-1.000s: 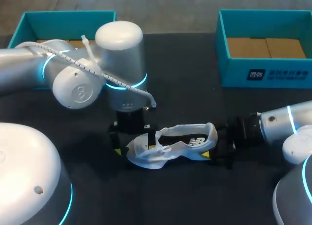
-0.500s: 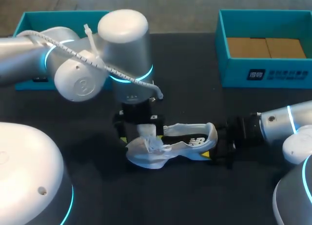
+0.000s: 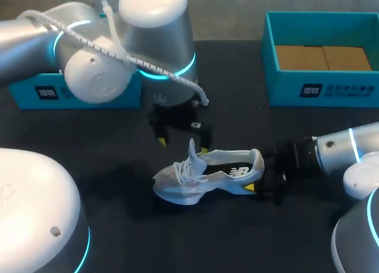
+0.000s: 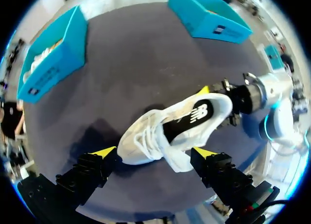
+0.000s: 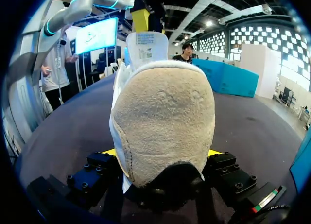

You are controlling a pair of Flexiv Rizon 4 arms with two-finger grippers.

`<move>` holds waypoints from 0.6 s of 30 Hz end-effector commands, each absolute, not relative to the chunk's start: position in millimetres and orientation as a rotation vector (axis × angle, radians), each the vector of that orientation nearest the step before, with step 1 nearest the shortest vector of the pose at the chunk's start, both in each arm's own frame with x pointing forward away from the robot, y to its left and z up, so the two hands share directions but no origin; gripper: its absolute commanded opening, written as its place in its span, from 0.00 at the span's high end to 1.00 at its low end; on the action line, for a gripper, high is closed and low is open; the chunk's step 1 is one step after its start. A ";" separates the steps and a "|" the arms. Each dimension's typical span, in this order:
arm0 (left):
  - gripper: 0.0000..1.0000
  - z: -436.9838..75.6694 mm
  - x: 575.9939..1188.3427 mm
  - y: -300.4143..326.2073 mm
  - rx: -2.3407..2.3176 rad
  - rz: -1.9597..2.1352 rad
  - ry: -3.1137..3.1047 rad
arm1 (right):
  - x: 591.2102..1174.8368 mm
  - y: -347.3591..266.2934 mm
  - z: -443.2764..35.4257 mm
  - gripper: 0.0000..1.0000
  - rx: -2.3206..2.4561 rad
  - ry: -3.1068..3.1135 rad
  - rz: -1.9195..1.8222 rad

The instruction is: Take the shoe out of the shoebox, open the shoe tongue, remove and reinsert the insole, then place the shoe into the shoebox

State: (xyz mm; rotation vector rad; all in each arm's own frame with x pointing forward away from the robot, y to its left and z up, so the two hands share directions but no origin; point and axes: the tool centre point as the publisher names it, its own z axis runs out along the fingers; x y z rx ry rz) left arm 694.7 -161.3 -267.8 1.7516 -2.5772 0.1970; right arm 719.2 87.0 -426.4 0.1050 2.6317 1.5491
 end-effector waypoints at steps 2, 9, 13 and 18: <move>0.00 -245.9 708.2 -169.4 1.044 0.227 -2.929 | 719.6 89.3 -428.1 1.00 0.107 2.631 1.545; 0.00 -229.9 715.3 -176.8 0.497 0.236 -3.091 | 719.6 89.3 -428.1 1.00 0.107 2.631 1.545; 0.00 -220.9 719.8 -175.5 0.309 0.263 -3.111 | 719.6 89.3 -428.1 1.00 0.107 2.631 1.545; 0.00 -220.9 719.8 -175.5 0.309 0.263 -3.111 | 719.6 89.3 -428.1 1.00 0.107 2.631 1.545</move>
